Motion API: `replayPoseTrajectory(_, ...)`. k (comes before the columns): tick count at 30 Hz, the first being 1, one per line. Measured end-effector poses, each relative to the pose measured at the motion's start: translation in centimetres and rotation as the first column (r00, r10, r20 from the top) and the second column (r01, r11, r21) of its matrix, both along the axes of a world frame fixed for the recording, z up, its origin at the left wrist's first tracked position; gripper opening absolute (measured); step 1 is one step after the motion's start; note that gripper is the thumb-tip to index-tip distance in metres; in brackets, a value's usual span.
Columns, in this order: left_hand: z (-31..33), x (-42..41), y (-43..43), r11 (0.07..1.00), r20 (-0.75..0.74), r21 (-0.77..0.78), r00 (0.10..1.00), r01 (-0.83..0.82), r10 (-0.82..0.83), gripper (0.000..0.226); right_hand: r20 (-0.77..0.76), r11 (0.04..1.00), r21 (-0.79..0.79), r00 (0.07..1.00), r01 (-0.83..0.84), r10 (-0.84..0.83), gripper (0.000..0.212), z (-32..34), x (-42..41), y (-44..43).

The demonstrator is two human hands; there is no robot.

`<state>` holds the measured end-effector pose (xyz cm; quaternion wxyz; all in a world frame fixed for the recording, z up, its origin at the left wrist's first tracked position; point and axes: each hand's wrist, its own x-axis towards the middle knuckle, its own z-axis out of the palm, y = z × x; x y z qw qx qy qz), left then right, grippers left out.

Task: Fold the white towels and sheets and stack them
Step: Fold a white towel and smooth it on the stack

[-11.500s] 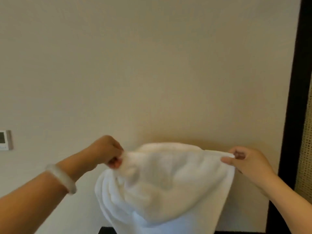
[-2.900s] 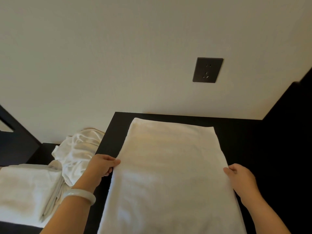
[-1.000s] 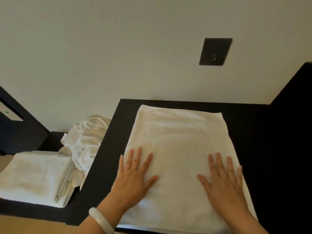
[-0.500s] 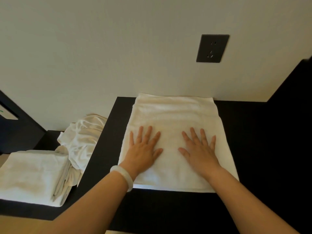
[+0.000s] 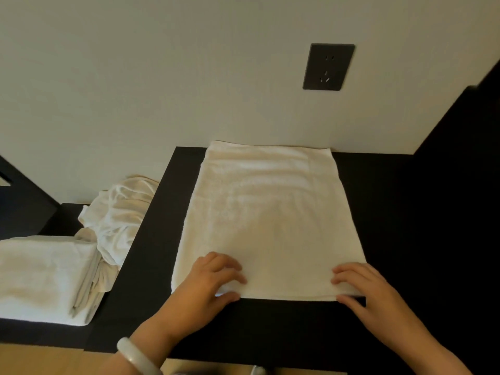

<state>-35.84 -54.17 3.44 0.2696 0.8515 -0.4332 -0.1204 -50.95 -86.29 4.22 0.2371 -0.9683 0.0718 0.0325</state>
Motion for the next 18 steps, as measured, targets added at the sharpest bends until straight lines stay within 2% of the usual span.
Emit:
replayPoseTrajectory(3, 0.1, 0.0, 0.6, 0.999, 0.009, -0.001, 0.999, -0.046, 0.046, 0.017, 0.033, 0.999, -0.020, 0.999, 0.030, -0.029, 0.035, -0.1, -0.4, 0.2)
replayPoseTrajectory(9, 0.7, 0.1, 0.7, 0.992, 0.085, 0.119, 0.995, 0.032, -0.043, 0.028, 0.165, 0.993, -0.109, 0.986, 0.046, -0.028, 0.028, 0.5, -0.6, 0.5)
replayPoseTrajectory(13, 1.4, -0.1, 0.6, 0.988, 0.221, 0.135, 0.970, 0.073, -0.102, 0.022, 0.283, 0.981, -0.179, 0.959, 0.081, -0.027, 0.031, 0.4, -1.2, 0.8)
replayPoseTrajectory(15, 1.2, -0.2, 1.2, 0.988, 0.187, 0.145, 0.978, 0.061, -0.087, 0.020, 0.284, 0.976, -0.207, 0.959, 0.069, -0.008, 0.033, 0.1, -1.7, 1.0)
replayPoseTrajectory(18, 0.3, -0.6, 2.2, 0.987, 0.044, 0.158, 0.999, 0.016, -0.023, 0.023, 0.202, 0.971, -0.237, 0.976, -0.027, 0.076, 0.045, -1.1, -2.5, 1.1)
